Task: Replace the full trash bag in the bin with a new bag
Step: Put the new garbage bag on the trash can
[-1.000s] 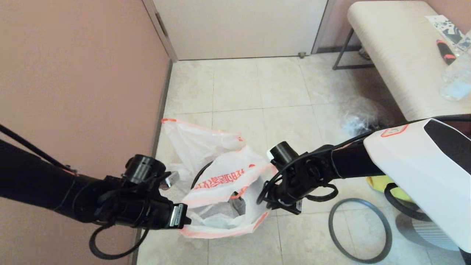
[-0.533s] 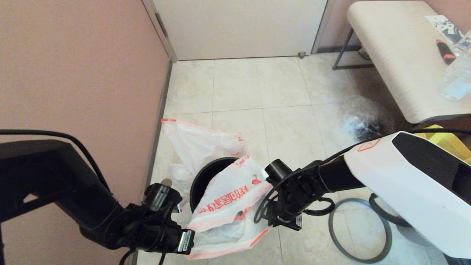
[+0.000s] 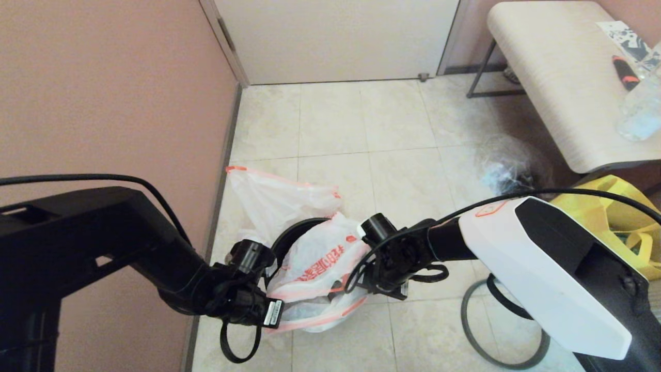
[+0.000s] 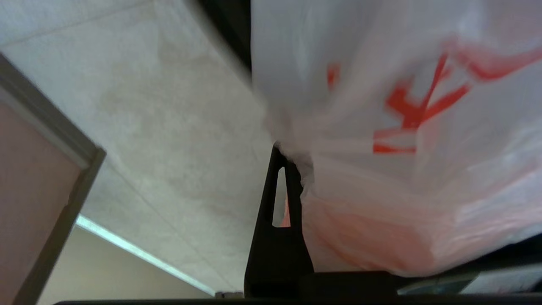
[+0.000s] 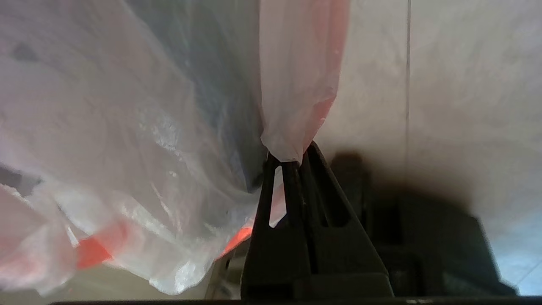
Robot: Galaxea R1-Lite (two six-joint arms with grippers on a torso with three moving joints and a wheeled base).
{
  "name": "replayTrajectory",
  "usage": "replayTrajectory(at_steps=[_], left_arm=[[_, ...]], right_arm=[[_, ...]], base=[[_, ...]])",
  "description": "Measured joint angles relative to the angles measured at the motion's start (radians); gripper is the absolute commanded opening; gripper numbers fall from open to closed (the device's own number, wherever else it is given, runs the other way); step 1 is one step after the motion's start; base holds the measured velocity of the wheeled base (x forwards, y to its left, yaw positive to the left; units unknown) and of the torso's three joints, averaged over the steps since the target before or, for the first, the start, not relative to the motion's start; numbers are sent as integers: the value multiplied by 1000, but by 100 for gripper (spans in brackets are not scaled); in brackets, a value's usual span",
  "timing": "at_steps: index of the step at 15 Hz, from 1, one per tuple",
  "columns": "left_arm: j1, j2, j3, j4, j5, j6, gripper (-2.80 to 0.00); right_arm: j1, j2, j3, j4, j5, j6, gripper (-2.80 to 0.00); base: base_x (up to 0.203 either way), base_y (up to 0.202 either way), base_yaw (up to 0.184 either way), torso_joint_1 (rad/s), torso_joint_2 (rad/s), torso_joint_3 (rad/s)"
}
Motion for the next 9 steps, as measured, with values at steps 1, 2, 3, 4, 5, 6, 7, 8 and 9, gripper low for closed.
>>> replayTrajectory(at_steps=[1,2,3,4,5,6,7,8,9], left_arm=[[-3,13,-36,29,4,-2,-280],[-12,21,-51,44,6,-4,-280],[-20,25,-52,44,6,-7,-280],[-27,25,-39,36,4,-14,-280],[-37,22,-20,28,3,-21,-280],[-43,17,-6,22,2,-23,-280],[-46,13,3,19,2,-24,-280],[-47,12,10,18,2,-24,-280],[-47,11,15,16,3,-24,-280]], right_arm=[[-5,17,-35,31,-13,-14,-280],[-6,25,-45,70,-28,-16,-280],[-6,22,-38,103,-40,-14,-280],[-5,8,-7,120,-44,-8,-280],[-1,-14,37,110,-46,1,-280],[7,-40,79,90,-49,6,-280],[15,-59,108,67,-51,8,-280],[20,-62,119,58,-54,8,-280],[24,-55,119,55,-54,7,-280]], base=[[0,0,0,0,0,0],[0,0,0,0,0,0],[0,0,0,0,0,0],[0,0,0,0,0,0],[0,0,0,0,0,0],[0,0,0,0,0,0],[0,0,0,0,0,0],[0,0,0,0,0,0],[0,0,0,0,0,0]])
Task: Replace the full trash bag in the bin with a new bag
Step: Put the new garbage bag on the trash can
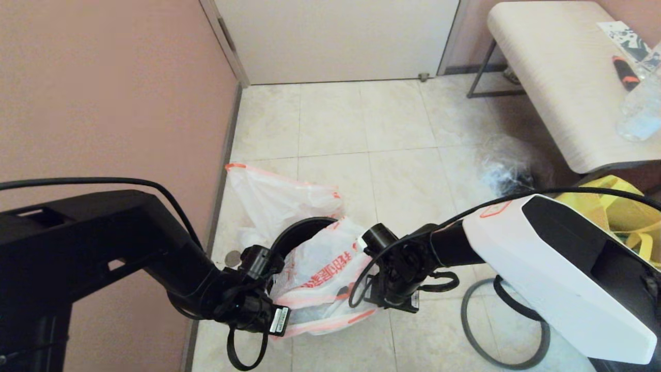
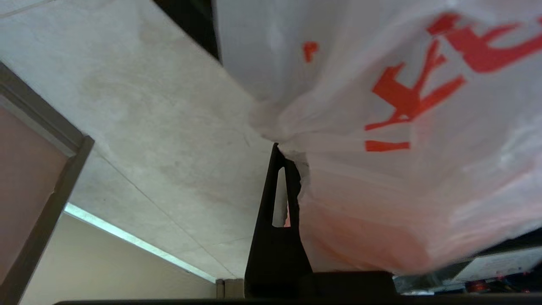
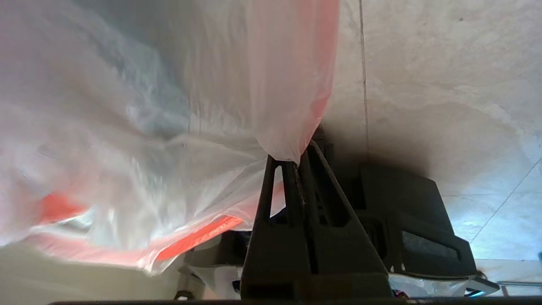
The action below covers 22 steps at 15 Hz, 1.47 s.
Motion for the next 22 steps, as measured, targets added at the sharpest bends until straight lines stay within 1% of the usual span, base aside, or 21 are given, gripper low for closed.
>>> replayTrajectory(at_steps=[2,4,6,7,9,10,11,12,13,14,17,19,22], left_arm=[[6,0,7,0,6,0,-280],[18,11,0,-12,17,0,-280],[22,29,-7,-81,48,-9,-280],[23,38,-6,-132,64,-27,-280],[24,48,2,-227,72,-69,-280],[24,50,13,-269,72,-77,-280],[24,51,33,-328,73,-77,-191],[23,52,61,-386,73,-75,0],[22,53,84,-435,73,-71,0],[20,53,97,-458,73,-69,0],[15,35,133,-461,57,-56,0],[12,-10,183,-458,22,-43,0],[10,-108,289,-448,5,-40,0]], right_arm=[[0,38,-23,0,-3,-18,-280],[-12,85,-75,1,-21,-56,-280],[-32,128,-145,3,-53,-84,-280],[-42,144,-177,1,-60,-89,-280],[-59,153,-212,-16,-65,-89,-280],[-64,146,-215,-40,-65,-86,-280],[-66,134,-211,-64,-66,-80,0],[-66,123,-207,-71,-68,-72,0],[-64,115,-201,-72,-73,-70,0],[-59,108,-198,-71,-82,-70,0],[-41,78,-167,-44,-84,-67,0],[-25,40,-118,-4,-85,-58,0],[0,1,-60,16,-87,-54,0]], base=[[0,0,0,0,0,0],[0,0,0,0,0,0],[0,0,0,0,0,0],[0,0,0,0,0,0],[0,0,0,0,0,0],[0,0,0,0,0,0],[0,0,0,0,0,0],[0,0,0,0,0,0],[0,0,0,0,0,0],[0,0,0,0,0,0],[0,0,0,0,0,0],[0,0,0,0,0,0],[0,0,0,0,0,0]])
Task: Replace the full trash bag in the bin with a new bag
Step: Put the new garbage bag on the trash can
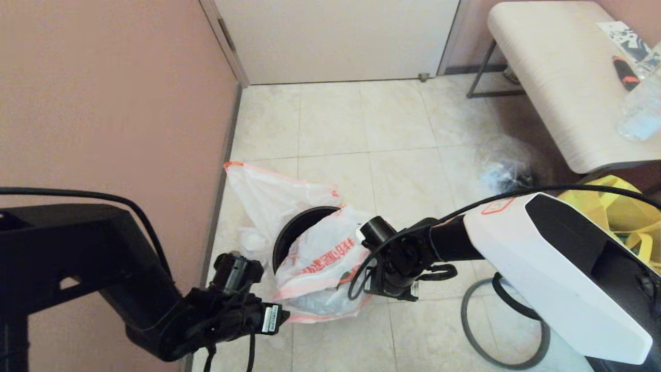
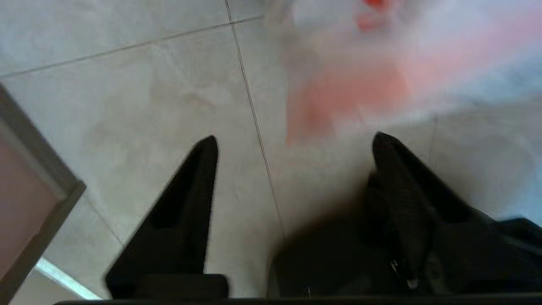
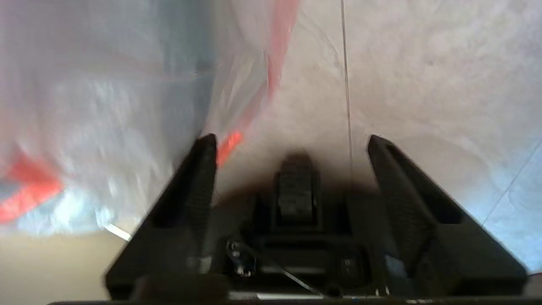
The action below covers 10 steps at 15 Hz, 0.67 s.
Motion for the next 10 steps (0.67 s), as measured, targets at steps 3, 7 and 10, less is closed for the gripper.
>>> replayTrajectory(at_steps=[3,7,10], left_arm=[[-24,-111,81,10,-14,-39,0],[-165,-174,75,125,-15,-262,0],[-229,-141,-32,225,21,-414,0]], right_arm=[[6,-13,13,1,-2,5,0],[6,-26,17,2,-3,8,0],[-18,-61,20,-1,-5,16,0]], base=[[0,0,0,0,0,0],[0,0,0,0,0,0],[0,0,0,0,0,0]])
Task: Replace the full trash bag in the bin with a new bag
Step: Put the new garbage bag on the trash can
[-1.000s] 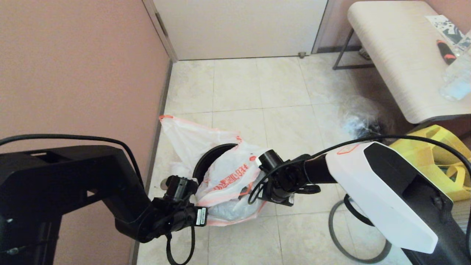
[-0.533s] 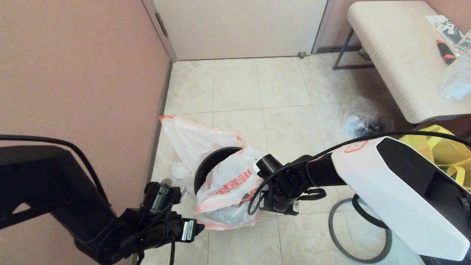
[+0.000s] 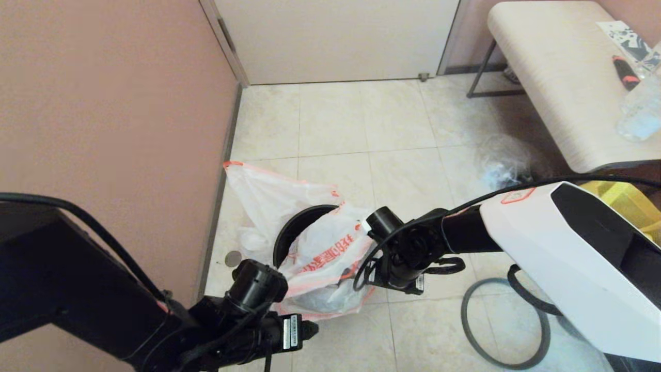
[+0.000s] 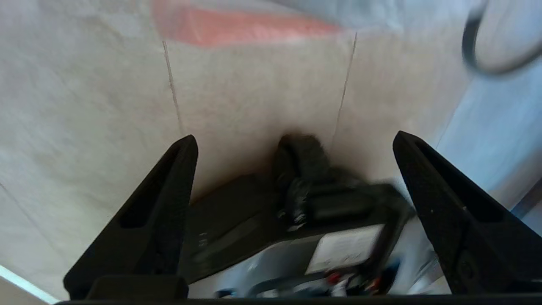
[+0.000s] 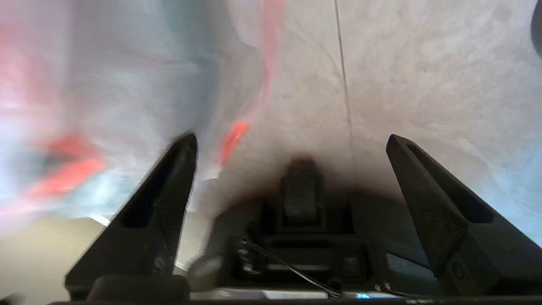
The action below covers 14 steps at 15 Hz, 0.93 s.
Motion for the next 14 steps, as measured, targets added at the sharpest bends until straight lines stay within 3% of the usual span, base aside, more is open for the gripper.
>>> replayTrajectory(at_steps=[2,7,14], left_arm=[[6,41,-80,57,24,-87,0],[59,174,-243,99,27,-171,0],[91,274,-352,99,80,-179,0]], right_arm=[[-20,-34,12,-2,15,16,0],[-29,-58,60,-35,29,27,0],[-23,-90,64,-51,37,30,0]], base=[[0,0,0,0,0,0],[0,0,0,0,0,0],[0,0,0,0,0,0]])
